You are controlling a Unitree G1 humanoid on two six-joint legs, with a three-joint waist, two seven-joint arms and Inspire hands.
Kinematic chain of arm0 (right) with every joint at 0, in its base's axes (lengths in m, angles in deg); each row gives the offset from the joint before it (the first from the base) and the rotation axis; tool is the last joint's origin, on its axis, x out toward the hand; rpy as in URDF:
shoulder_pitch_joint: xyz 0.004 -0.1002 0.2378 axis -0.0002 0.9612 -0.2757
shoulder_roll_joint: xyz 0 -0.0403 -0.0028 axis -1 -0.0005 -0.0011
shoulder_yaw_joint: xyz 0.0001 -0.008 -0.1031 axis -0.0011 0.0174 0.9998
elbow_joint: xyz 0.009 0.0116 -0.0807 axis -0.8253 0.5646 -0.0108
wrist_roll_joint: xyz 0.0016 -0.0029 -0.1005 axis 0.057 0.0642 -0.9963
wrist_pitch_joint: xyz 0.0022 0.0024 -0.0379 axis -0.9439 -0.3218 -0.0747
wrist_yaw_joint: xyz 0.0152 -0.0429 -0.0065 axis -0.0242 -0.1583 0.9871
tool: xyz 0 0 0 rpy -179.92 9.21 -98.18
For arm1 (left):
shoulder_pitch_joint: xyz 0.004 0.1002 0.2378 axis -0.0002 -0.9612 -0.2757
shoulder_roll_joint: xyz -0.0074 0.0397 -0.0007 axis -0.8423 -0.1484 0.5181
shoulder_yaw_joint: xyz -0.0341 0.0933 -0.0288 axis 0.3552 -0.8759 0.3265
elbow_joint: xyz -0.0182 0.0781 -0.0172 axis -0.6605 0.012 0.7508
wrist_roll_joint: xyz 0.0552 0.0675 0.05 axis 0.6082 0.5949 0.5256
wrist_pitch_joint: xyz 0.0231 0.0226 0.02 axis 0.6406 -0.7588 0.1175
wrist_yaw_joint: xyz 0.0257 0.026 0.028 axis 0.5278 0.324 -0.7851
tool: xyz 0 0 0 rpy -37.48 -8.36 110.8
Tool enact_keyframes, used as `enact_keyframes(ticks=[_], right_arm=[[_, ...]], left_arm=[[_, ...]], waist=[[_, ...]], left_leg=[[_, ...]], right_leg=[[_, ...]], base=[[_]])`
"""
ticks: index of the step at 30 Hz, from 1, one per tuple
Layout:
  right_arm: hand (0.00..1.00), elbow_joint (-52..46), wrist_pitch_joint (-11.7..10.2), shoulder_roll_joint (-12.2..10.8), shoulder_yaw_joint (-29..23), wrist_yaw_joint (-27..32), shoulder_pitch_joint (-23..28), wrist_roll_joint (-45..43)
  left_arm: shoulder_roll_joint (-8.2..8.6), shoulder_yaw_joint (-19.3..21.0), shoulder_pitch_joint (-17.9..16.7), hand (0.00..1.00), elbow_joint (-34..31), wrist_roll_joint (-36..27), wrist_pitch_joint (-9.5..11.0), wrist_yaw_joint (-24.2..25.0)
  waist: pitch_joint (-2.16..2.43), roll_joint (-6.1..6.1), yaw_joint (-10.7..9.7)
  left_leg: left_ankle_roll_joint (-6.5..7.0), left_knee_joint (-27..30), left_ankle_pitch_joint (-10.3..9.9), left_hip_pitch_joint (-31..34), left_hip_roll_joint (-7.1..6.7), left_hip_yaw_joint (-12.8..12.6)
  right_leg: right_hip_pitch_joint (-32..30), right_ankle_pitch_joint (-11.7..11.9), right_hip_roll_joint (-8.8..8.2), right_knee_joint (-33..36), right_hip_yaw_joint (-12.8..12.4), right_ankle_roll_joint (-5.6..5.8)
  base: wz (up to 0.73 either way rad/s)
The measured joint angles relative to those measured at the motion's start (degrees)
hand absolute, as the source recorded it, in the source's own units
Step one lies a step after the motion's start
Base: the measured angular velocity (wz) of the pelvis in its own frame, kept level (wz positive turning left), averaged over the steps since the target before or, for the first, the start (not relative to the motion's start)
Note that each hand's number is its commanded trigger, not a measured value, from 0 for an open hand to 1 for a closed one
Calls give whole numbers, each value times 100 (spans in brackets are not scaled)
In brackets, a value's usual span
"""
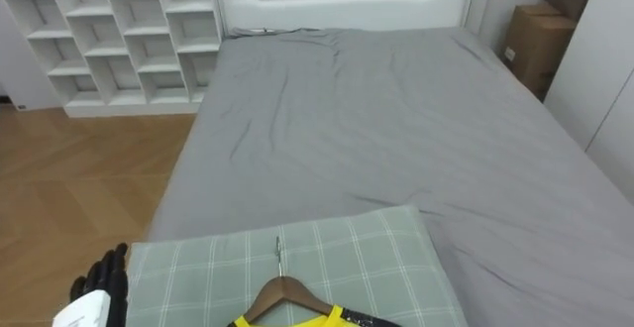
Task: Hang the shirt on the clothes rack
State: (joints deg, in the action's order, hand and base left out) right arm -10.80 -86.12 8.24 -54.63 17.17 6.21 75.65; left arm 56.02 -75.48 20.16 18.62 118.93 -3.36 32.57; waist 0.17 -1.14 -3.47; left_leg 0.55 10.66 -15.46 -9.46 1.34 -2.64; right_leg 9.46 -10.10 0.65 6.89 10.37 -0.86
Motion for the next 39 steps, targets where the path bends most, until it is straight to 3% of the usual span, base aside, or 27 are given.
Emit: enact_keyframes(ticks=[5,10,15,27,39], right_arm=[[0,29,1,-3,1,-15,-53,-20],[0,29,0,-2,1,-73,-64,-19],[0,30,0,-1,1,-120,-69,-16],[0,32,20,-10,28,-263,-87,-25],[0,57,20,-15,46,-308,-94,-18]], left_arm=[[-1,-97,0,0,0,67,11,4],[-2,-102,0,0,1,67,13,41],[-4,-108,-1,0,1,67,13,148],[-2,-341,-112,0,4,65,5,241],[1,-461,-111,0,505,65,-92,567]], waist=[[-13,20,-14],[-67,61,-50],[-55,44,-63],[-26,132,-92],[-30,172,-116]], left_leg=[[1,-1,0,-11,1,-42],[10,3,6,-12,-2,-86],[13,-1,8,-12,-5,-141],[13,-4,8,-15,-7,-122],[13,6,8,27,-6,-136]], right_leg=[[-23,0,-1,27,-39,0],[-58,-6,-8,67,-87,8],[-86,-9,-9,73,-151,14],[-83,-9,-12,71,-134,15],[-122,-9,-11,76,-136,15]], base=[[-4],[-3],[-6],[0],[0]])
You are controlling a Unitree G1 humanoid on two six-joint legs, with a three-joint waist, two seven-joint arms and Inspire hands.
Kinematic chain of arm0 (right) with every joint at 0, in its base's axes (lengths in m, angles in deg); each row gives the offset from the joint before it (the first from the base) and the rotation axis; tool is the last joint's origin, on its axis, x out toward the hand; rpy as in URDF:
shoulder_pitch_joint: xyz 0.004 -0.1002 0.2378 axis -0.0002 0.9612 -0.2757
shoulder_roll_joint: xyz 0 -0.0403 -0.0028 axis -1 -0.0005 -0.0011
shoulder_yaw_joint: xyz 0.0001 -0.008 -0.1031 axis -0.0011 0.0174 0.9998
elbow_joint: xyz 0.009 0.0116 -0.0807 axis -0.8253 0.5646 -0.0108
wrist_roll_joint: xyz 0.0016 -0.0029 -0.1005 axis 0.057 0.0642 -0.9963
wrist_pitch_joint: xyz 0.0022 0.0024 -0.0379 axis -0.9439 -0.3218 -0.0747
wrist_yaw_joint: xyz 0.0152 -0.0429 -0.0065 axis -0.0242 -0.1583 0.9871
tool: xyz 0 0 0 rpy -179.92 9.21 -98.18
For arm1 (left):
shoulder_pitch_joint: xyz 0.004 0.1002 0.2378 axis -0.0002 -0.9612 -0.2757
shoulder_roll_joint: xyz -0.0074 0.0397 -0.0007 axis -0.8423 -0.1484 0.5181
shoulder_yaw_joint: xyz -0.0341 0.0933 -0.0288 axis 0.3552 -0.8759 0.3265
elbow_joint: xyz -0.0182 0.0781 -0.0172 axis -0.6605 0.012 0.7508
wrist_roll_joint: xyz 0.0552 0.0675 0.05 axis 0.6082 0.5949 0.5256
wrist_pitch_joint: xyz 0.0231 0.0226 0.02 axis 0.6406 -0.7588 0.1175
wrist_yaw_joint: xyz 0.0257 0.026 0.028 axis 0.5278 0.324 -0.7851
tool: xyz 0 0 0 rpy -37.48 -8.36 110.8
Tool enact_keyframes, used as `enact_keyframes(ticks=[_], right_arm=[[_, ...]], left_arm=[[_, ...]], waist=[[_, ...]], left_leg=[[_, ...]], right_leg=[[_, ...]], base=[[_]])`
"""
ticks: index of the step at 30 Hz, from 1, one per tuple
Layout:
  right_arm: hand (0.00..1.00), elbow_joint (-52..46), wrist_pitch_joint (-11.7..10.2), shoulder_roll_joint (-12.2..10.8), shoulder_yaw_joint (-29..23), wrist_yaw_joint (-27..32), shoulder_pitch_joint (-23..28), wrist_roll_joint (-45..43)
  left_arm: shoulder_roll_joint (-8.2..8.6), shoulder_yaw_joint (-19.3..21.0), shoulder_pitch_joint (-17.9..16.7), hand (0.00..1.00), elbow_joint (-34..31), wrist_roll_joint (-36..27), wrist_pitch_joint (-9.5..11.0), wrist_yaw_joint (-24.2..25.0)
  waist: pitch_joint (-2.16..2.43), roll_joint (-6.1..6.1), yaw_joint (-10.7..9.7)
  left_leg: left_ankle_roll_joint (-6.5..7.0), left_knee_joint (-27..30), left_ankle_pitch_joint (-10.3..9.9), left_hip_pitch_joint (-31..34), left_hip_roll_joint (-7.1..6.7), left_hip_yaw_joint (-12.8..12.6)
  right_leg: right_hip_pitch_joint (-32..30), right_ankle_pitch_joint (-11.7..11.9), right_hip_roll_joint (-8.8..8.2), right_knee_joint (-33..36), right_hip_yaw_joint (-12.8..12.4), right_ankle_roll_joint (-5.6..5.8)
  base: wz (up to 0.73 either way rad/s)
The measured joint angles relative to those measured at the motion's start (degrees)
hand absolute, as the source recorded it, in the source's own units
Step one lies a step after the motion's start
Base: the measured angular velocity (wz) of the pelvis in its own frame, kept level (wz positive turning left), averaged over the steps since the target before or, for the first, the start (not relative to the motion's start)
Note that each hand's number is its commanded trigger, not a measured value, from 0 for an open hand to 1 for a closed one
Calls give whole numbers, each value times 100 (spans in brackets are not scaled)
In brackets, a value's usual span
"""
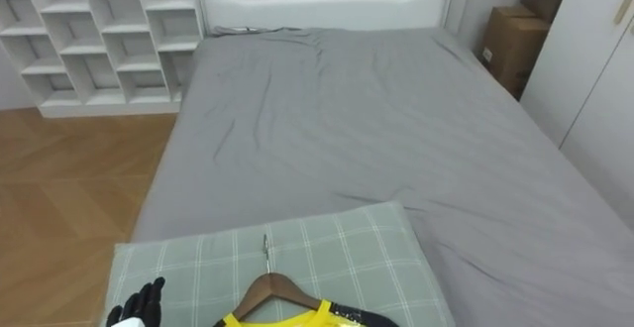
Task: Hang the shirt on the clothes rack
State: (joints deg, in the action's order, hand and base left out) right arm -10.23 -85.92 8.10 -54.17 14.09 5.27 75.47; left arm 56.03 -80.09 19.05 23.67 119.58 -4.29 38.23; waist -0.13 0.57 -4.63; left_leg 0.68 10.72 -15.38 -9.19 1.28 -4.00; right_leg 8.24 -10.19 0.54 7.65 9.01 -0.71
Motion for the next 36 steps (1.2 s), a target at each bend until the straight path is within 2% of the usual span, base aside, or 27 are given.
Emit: enact_keyframes(ticks=[2,9,14,24,26,27,32,36], right_arm=[[0,-8,-4,-6,1,11,2,2],[0,-69,-17,-17,139,119,0,10],[0,-79,-31,-23,174,200,-17,8],[0,-73,-129,-12,247,194,-81,5],[0,-56,-138,-11,290,194,-117,2],[0,-34,-134,-10,300,195,-128,-5],[0,-31,-133,-15,408,205,-209,-5],[0,-14,-127,-15,531,228,-244,12]], left_arm=[[1,0,3,0,14,3,-22,53],[2,-26,16,0,14,0,-69,53],[7,-64,86,0,14,0,-70,53],[38,-154,374,0,150,2,-64,52],[39,-211,470,0,232,0,-65,52],[49,-224,515,0,266,0,-65,52],[79,-227,713,0,339,-9,-60,49],[117,-274,956,0,675,-57,-50,44]], waist=[[-7,22,-14],[11,81,-20],[19,62,-18],[13,5,-18],[2,11,-31],[-19,10,-31],[-23,23,-36],[-27,36,-45]], left_leg=[[0,0,0,14,0,5],[0,0,2,121,3,18],[0,4,2,197,4,39],[20,9,56,508,4,25],[19,9,78,562,-1,45],[20,7,82,564,-1,44],[21,11,106,663,-4,39],[22,8,107,681,-2,34]], right_leg=[[-13,0,0,4,2,0],[-123,0,1,13,3,0],[-197,18,0,19,4,1],[-493,69,-6,29,59,-11],[-543,78,-18,30,66,-13],[-549,87,-17,29,65,-16],[-666,93,-26,63,88,-20],[-704,94,-24,99,60,-21]], base=[[0],[0],[0],[1],[4],[0],[0],[0]])
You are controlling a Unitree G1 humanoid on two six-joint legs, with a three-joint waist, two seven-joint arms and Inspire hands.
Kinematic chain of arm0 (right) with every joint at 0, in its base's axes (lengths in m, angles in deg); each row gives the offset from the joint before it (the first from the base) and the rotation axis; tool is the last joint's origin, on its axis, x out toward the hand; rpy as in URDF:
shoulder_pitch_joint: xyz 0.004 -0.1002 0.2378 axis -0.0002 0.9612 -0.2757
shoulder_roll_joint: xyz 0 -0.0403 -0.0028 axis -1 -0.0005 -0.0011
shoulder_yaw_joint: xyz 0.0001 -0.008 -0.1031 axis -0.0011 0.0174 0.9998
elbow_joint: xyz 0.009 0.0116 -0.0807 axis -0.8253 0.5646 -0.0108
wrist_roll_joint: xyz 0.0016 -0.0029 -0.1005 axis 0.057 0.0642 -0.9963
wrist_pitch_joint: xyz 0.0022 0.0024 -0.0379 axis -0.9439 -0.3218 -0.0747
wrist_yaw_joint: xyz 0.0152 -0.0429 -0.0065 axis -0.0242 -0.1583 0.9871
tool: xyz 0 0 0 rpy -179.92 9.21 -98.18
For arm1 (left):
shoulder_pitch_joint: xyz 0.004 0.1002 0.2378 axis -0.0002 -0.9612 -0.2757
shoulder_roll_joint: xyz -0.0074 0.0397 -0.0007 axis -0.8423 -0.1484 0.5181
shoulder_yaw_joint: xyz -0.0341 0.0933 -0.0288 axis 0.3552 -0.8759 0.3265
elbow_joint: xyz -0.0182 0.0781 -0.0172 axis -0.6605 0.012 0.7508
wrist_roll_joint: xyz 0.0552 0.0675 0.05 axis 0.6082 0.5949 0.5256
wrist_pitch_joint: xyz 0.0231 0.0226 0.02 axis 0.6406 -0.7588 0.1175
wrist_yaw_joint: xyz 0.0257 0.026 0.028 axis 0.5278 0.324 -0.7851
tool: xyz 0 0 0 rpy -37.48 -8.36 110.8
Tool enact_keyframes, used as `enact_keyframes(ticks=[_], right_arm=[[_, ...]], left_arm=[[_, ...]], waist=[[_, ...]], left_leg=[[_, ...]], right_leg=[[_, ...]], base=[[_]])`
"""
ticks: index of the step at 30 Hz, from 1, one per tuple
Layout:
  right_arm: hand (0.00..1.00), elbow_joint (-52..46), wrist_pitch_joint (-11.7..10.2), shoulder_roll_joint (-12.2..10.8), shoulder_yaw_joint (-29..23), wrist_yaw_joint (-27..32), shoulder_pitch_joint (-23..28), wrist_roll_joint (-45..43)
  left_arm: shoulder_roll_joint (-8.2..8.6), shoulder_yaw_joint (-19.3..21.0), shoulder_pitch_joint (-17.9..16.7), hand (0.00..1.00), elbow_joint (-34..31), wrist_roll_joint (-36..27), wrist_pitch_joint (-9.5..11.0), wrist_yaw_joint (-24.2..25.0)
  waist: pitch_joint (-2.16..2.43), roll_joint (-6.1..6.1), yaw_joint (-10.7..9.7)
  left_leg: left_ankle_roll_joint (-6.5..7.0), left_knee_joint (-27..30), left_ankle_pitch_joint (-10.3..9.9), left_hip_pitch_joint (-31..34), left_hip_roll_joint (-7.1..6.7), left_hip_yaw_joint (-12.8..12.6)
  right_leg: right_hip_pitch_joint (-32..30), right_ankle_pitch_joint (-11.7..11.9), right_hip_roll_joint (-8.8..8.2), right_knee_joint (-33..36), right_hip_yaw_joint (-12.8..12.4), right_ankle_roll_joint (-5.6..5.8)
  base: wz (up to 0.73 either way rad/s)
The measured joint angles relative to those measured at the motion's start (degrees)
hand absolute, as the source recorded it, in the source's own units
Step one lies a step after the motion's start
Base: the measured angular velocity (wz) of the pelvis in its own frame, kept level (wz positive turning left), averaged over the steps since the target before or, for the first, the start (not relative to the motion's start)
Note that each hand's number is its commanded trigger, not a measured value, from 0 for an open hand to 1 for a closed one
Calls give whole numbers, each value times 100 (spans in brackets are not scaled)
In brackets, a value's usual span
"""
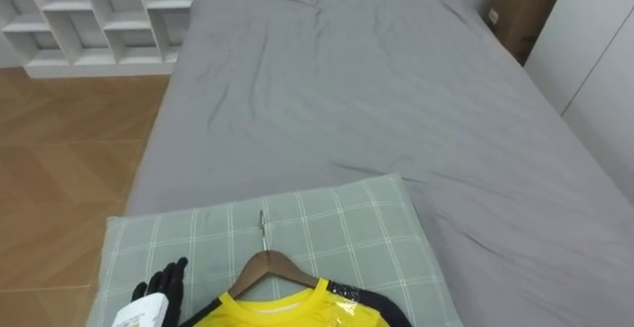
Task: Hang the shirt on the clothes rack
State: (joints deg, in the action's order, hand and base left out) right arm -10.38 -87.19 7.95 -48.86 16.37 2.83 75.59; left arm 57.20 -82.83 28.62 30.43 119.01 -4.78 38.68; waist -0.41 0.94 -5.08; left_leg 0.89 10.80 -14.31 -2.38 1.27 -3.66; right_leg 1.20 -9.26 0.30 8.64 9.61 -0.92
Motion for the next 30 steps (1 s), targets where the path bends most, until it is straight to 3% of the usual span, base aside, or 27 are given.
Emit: enact_keyframes(ticks=[13,22,30], right_arm=[[0,7,-1,-8,112,23,-60,-1],[0,43,0,-9,117,8,-150,-14],[0,150,-4,-21,111,-11,-236,-15]], left_arm=[[53,-303,231,0,465,0,32,124],[51,-378,329,0,479,2,31,408],[52,-377,515,0,486,-6,31,537]], waist=[[5,31,-108],[18,35,-114],[1,18,-121]], left_leg=[[0,4,0,33,1,-36],[2,13,1,165,8,-86],[4,1,3,176,10,-113]], right_leg=[[-47,1,3,1,-40,-1],[-196,29,17,13,-109,-4],[-226,51,22,4,-152,-2]], base=[[0],[-3],[-1]])
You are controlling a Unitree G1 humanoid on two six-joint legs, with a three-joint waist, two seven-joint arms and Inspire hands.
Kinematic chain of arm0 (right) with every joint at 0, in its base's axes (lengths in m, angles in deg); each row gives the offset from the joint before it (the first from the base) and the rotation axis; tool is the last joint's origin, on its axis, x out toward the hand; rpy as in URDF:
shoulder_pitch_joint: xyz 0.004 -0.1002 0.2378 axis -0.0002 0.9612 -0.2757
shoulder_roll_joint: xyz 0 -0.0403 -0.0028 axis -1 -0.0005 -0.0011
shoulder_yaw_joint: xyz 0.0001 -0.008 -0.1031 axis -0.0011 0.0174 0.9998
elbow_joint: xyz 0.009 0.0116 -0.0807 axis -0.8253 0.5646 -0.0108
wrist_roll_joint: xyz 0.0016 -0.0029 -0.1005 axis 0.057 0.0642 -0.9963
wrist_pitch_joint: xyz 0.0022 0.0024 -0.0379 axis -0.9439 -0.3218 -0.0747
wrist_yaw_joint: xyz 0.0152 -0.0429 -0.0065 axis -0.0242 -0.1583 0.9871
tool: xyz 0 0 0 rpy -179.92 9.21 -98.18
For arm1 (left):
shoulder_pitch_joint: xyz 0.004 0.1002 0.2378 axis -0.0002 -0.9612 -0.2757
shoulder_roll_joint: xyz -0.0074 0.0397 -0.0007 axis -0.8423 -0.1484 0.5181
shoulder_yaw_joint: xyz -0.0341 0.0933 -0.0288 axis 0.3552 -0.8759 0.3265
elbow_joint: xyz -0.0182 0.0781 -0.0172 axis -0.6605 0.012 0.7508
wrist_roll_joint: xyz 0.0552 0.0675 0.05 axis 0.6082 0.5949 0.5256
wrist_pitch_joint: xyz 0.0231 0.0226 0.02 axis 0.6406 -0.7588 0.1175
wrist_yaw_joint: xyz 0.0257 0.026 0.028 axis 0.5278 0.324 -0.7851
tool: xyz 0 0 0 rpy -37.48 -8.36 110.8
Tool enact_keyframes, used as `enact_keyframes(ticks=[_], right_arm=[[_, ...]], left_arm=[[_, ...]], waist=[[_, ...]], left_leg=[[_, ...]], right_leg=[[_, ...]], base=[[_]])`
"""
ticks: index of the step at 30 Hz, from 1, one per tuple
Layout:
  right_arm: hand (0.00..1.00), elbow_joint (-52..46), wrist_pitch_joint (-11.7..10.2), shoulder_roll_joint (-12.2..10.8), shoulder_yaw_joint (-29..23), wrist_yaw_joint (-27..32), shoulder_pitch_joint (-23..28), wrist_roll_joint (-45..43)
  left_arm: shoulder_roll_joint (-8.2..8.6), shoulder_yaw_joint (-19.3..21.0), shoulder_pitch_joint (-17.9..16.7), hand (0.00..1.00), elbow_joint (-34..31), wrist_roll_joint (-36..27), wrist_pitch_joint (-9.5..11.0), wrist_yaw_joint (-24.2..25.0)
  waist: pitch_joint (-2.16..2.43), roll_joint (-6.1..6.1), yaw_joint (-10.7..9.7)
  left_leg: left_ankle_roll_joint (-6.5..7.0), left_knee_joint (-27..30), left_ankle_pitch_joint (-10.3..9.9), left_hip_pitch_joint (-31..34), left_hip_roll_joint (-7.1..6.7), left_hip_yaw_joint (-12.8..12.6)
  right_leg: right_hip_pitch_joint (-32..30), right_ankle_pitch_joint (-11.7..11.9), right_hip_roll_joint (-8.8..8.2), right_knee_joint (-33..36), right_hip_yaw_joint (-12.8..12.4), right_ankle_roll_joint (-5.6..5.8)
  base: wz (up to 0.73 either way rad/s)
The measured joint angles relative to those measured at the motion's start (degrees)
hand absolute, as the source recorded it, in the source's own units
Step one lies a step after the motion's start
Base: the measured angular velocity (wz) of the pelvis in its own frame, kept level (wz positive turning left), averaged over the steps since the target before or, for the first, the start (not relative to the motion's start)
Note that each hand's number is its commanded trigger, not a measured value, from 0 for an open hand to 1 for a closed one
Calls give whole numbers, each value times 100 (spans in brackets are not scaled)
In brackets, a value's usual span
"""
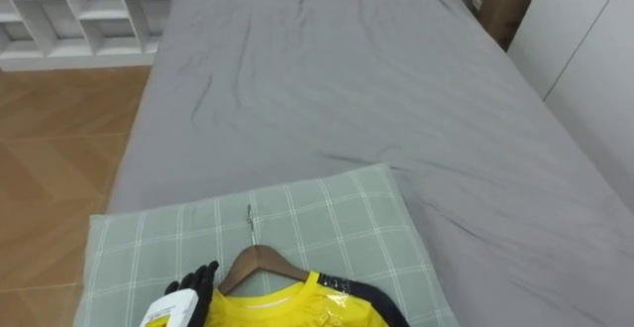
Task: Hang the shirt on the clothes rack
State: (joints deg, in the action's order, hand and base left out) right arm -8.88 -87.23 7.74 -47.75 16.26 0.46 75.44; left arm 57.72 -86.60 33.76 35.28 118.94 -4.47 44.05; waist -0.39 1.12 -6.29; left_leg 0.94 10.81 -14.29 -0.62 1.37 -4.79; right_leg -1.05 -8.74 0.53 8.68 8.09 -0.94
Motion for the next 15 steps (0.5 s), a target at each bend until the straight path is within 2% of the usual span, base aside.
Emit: enact_keyframes(ticks=[10,15], right_arm=[[0,50,7,-1,3,-48,-39,-48],[0,63,58,-1,4,-168,-44,-42]], left_arm=[[-7,16,246,0,472,-16,67,124],[-13,200,469,0,942,-138,75,179]], waist=[[-25,33,-2],[2,101,25]], left_leg=[[0,-6,0,11,2,-1],[1,-3,5,38,8,-13]], right_leg=[[-16,0,7,-2,-5,0],[-88,7,12,10,-25,-11]], base=[[0],[-1]])
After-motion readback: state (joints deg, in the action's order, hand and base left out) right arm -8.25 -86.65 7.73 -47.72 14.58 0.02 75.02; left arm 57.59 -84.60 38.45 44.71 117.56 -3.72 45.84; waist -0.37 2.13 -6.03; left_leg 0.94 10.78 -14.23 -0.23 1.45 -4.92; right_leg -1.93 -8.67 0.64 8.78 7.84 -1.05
